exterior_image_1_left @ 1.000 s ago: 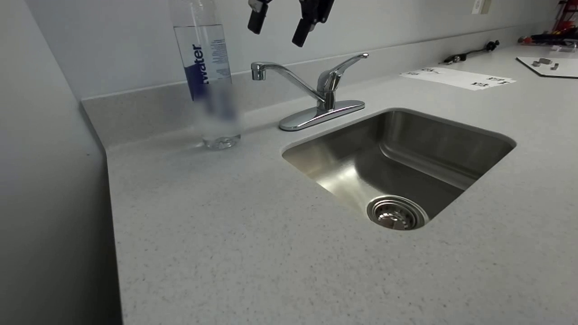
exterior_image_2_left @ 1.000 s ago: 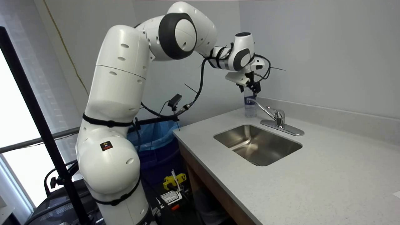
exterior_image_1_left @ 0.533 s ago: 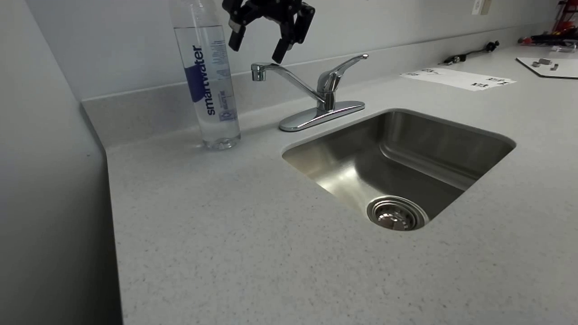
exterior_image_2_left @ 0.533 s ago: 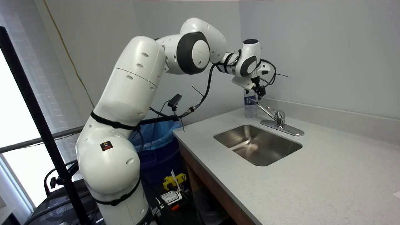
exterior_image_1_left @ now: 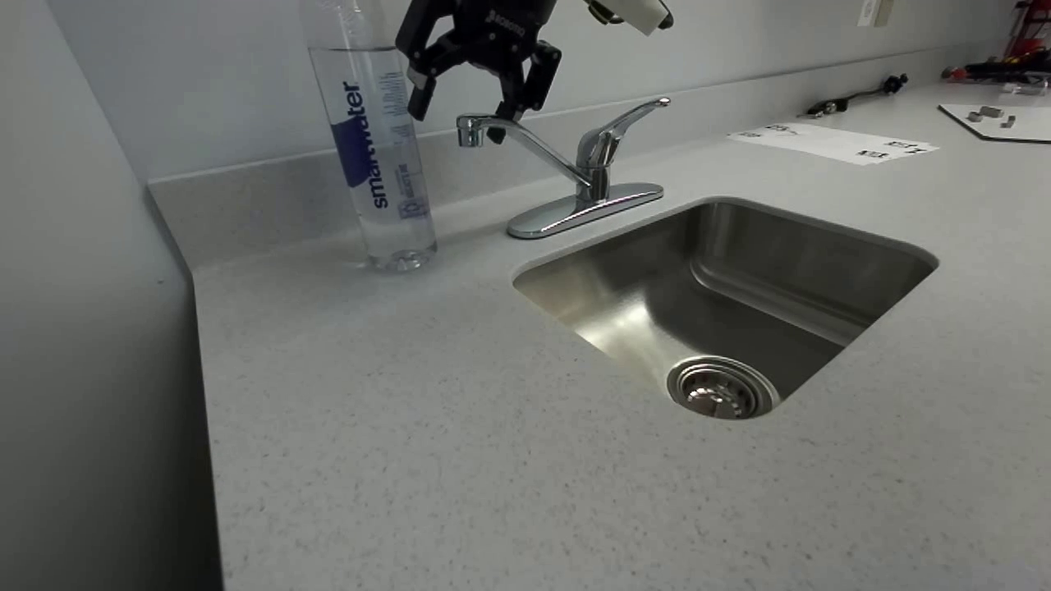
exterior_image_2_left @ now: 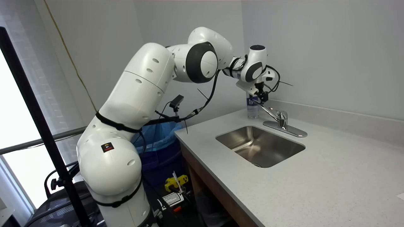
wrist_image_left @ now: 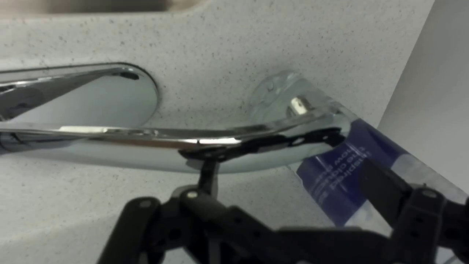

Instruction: Push the faucet to the right and the faucet handle upwards

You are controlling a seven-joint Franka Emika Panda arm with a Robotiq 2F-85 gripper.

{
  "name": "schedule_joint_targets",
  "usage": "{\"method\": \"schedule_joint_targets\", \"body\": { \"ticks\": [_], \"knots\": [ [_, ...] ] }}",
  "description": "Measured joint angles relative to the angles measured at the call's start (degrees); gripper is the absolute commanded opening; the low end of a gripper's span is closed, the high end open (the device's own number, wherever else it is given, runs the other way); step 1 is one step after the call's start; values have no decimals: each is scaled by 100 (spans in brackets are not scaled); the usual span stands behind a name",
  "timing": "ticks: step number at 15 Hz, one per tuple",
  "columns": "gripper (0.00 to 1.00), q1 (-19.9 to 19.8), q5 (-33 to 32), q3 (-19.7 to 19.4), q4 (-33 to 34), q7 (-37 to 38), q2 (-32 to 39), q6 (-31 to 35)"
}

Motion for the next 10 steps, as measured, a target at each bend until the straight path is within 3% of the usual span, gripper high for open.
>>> {"method": "schedule_joint_targets", "body": {
  "ticks": [10],
  "knots": [
    [100,-6,32,-186,-117,815,-341,-1501]
  ]
}}
